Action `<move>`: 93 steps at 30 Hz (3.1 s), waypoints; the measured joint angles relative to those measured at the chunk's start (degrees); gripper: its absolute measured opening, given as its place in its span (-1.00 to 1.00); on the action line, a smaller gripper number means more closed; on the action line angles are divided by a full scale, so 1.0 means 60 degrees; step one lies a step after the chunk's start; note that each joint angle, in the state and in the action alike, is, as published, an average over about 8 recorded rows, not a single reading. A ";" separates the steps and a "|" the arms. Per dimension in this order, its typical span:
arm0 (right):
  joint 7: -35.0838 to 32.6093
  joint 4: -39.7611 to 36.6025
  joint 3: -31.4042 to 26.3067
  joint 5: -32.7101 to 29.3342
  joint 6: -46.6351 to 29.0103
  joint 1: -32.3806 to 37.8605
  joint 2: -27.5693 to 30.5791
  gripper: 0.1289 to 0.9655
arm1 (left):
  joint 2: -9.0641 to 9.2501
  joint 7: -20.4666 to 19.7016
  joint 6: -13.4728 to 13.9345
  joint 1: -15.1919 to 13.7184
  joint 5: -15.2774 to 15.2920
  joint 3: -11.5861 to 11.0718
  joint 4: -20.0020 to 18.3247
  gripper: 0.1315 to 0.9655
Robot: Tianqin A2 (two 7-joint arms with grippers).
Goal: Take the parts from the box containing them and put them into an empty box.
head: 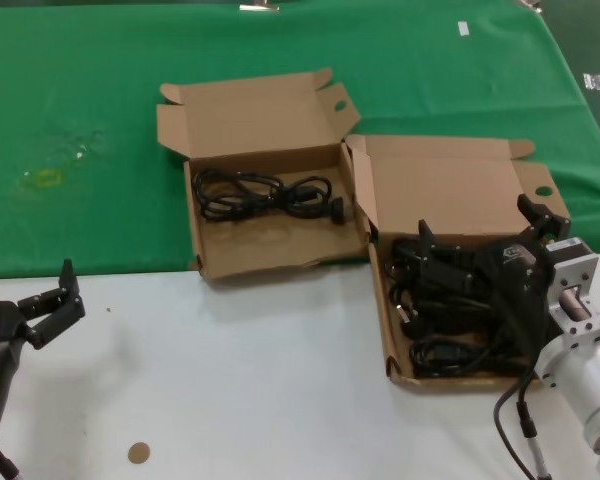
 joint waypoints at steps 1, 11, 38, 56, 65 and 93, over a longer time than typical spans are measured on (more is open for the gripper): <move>0.0000 0.0000 0.0000 0.0000 0.0000 0.0000 0.0000 1.00 | 0.0000 0.0000 0.0000 0.0000 0.0000 0.0000 0.0000 1.00; 0.0000 0.0000 0.0000 0.0000 0.0000 0.0000 0.0000 1.00 | 0.0000 0.0000 0.0000 0.0000 0.0000 0.0000 0.0000 1.00; 0.0000 0.0000 0.0000 0.0000 0.0000 0.0000 0.0000 1.00 | 0.0000 0.0002 0.0000 0.0000 0.0000 0.0000 0.0000 1.00; 0.0000 0.0000 0.0000 0.0000 0.0000 0.0000 0.0000 1.00 | 0.0000 0.0001 0.0000 0.0000 0.0000 0.0000 0.0000 1.00; 0.0000 0.0000 0.0000 0.0000 0.0000 0.0000 0.0000 1.00 | 0.0000 0.0001 0.0000 0.0000 0.0000 0.0000 0.0000 1.00; 0.0000 0.0000 0.0000 0.0000 0.0000 0.0000 0.0000 1.00 | 0.0000 0.0000 0.0000 0.0000 0.0000 0.0000 0.0000 1.00</move>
